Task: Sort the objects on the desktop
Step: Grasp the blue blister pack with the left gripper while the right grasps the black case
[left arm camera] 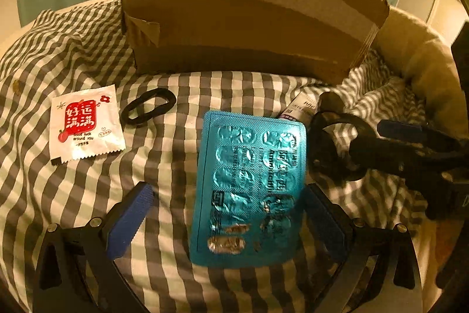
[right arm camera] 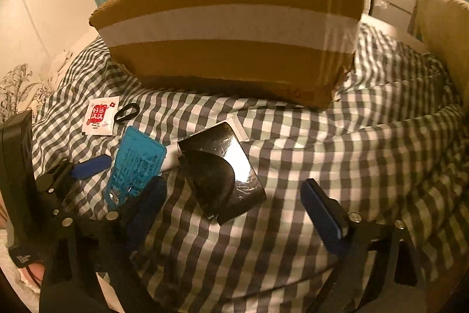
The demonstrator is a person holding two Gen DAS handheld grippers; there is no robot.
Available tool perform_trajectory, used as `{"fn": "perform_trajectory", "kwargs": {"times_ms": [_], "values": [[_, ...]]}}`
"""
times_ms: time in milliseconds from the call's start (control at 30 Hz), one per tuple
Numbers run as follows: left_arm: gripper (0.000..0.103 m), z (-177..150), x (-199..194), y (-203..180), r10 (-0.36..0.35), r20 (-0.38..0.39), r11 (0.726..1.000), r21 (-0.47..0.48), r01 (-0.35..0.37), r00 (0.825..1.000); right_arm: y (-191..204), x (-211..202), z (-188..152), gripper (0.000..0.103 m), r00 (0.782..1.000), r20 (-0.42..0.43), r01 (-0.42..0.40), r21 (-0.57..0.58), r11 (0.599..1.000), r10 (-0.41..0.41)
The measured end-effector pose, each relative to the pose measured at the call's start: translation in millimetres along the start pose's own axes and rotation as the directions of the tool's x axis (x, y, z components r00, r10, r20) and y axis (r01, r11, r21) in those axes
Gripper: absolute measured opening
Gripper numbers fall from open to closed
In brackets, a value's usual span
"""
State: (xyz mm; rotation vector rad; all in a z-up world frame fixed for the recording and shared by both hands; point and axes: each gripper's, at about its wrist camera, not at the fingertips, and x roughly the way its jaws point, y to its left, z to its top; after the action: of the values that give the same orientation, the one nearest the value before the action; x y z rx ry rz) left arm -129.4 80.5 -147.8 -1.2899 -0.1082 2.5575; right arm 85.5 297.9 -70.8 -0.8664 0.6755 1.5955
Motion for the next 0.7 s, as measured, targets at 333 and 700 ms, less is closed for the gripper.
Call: {"fn": "perform_trajectory", "kwargs": {"times_ms": [333, 700], "values": [[0.103, -3, 7, 9, -0.026, 0.012, 1.0, -0.011, 0.026, 1.0, -5, 22, -4, 0.049, 0.996, -0.078, -0.044, 0.025, 0.999, 0.045], [0.087, -20, -16, 10, 0.01, 0.024, 1.0, 0.025, -0.01, 1.0, -10, -1, -17, 0.042, 0.997, -0.059, -0.036, 0.08, 0.996, 0.04]]}}
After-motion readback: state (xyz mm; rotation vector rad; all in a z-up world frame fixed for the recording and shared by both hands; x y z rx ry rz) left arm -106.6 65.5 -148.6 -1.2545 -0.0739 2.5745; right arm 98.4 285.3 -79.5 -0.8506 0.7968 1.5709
